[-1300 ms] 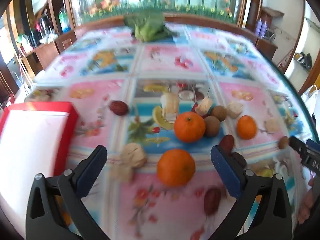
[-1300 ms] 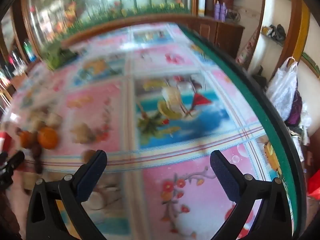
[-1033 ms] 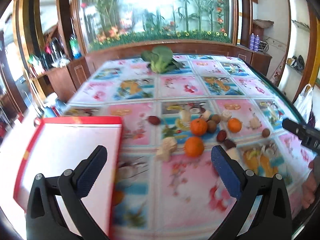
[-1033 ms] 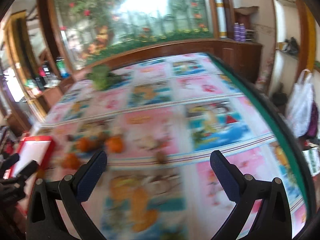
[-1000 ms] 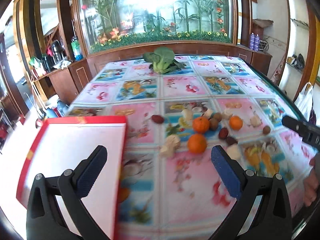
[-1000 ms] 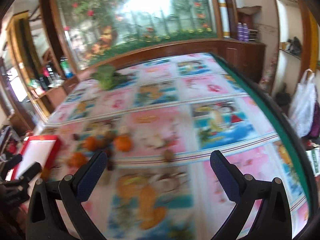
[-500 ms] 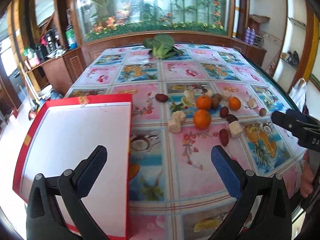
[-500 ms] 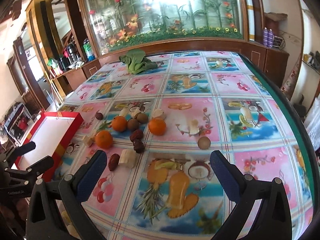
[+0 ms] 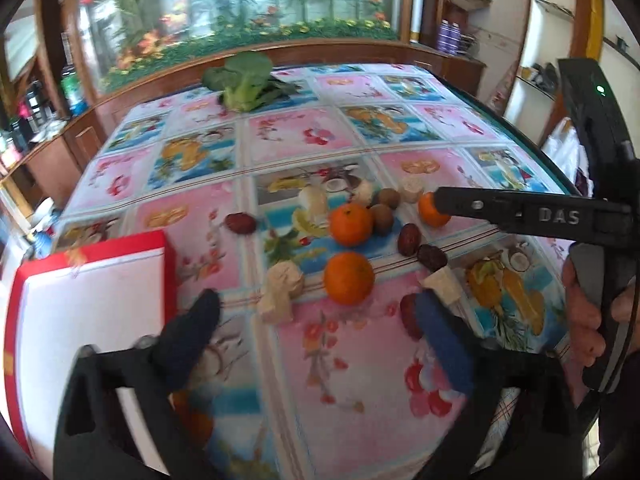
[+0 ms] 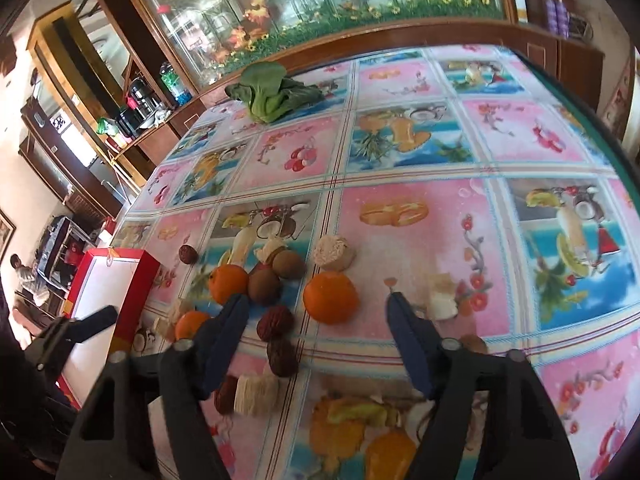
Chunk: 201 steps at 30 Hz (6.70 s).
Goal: Organize fruits
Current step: 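Close the left tool on an orange while the right tool grasps another orange, then carry both oranges over the white tray and open both tools to release them, then move both open tools back to the fruit on the tablecloth, then grasp a dark red date with the left tool while the right grasps a brown kiwi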
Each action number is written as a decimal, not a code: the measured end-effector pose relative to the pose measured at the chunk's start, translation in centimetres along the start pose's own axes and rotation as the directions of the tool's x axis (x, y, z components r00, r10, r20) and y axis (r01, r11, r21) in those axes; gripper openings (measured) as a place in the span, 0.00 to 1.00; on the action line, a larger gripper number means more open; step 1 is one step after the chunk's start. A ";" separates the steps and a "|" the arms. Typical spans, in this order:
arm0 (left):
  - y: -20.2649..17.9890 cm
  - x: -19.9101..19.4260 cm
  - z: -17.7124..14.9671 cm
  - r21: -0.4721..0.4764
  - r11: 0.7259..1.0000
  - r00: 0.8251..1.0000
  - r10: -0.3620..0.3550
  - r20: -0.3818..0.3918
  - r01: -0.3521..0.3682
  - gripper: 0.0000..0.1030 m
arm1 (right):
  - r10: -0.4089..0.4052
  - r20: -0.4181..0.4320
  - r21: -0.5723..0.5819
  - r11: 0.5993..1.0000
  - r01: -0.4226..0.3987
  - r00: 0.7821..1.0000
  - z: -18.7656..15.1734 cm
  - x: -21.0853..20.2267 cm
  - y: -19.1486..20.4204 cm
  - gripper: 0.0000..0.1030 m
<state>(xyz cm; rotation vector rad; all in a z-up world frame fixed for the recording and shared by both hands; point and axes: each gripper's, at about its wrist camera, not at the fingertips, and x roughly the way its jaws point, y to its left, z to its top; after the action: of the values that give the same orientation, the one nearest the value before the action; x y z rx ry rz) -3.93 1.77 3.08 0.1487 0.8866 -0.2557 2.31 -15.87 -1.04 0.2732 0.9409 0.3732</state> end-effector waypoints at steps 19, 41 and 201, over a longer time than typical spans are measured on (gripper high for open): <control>-1.1 3.9 1.4 0.121 0.986 0.993 -0.115 -0.037 0.119 0.62 | -0.039 -0.025 -0.046 0.998 0.037 0.999 0.4 2.5 0.0 0.48; -0.6 4.3 1.1 0.156 0.973 0.985 -0.160 -0.061 0.168 0.49 | -0.009 -0.028 0.000 1.000 0.009 1.000 0.5 2.3 -1.0 0.30; -4.0 3.6 -0.8 0.053 0.997 0.989 -0.047 -0.140 0.055 0.46 | -0.226 0.058 -0.107 0.967 0.231 0.972 -3.0 -2.3 -4.7 0.20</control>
<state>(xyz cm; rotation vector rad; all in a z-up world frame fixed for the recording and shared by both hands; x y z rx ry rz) -3.48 -2.48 -0.33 0.1981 1.0230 -0.3214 -0.47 -20.87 -2.82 0.0675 0.8928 0.2055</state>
